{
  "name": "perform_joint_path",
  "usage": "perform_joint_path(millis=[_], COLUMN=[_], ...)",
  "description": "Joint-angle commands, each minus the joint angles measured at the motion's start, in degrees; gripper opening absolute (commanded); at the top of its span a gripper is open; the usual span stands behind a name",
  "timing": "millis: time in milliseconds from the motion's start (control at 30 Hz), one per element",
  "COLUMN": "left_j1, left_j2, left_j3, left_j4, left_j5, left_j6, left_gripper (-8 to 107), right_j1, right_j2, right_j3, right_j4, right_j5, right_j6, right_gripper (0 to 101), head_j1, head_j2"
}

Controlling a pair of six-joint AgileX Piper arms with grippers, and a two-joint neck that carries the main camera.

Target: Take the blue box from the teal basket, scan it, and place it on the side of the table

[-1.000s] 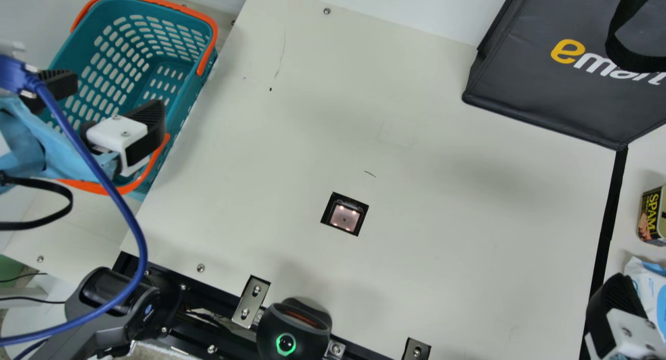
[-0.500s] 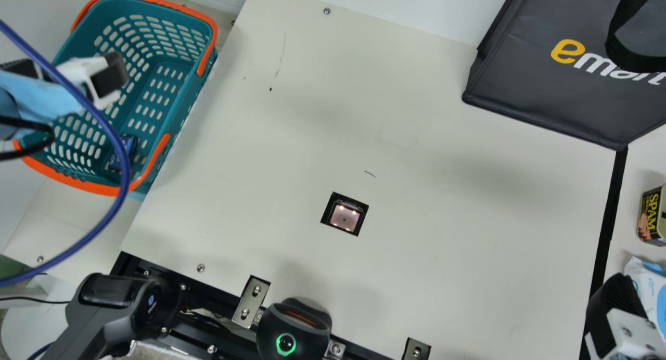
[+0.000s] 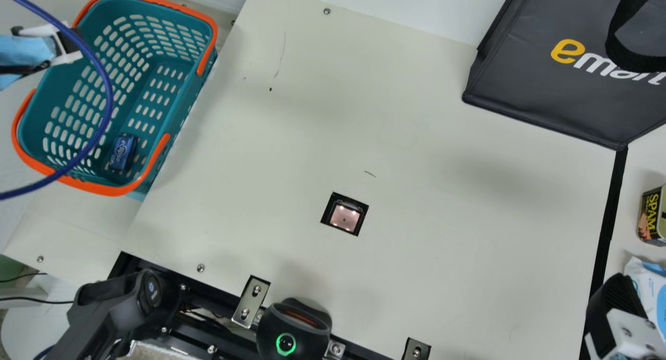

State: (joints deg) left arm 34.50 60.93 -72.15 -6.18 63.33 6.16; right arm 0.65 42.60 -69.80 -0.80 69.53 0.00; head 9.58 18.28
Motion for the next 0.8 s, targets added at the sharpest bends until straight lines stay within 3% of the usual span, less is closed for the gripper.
perform_joint_path(millis=[0,300,767], left_j1=[1.4,0.9,-2.6], left_j2=[2.4,10.9,25.5], left_j3=[0.2,1.9,2.1], left_j4=[-0.6,0.5,2.7], left_j5=[-0.7,-5.4,-12.1], left_j6=[5.5,13.8,18.0], left_gripper=[90,90,90], right_j1=[0.0,0.0,0.0], right_j2=[0.0,0.0,0.0], right_j3=[0.0,0.0,0.0], right_j4=[0.0,0.0,0.0], right_j5=[0.0,0.0,-0.1], right_j6=[0.0,0.0,0.0], right_gripper=[95,95,95], head_j1=[-1.7,-1.7,-1.7], head_j2=[0.1,0.1,0.1])
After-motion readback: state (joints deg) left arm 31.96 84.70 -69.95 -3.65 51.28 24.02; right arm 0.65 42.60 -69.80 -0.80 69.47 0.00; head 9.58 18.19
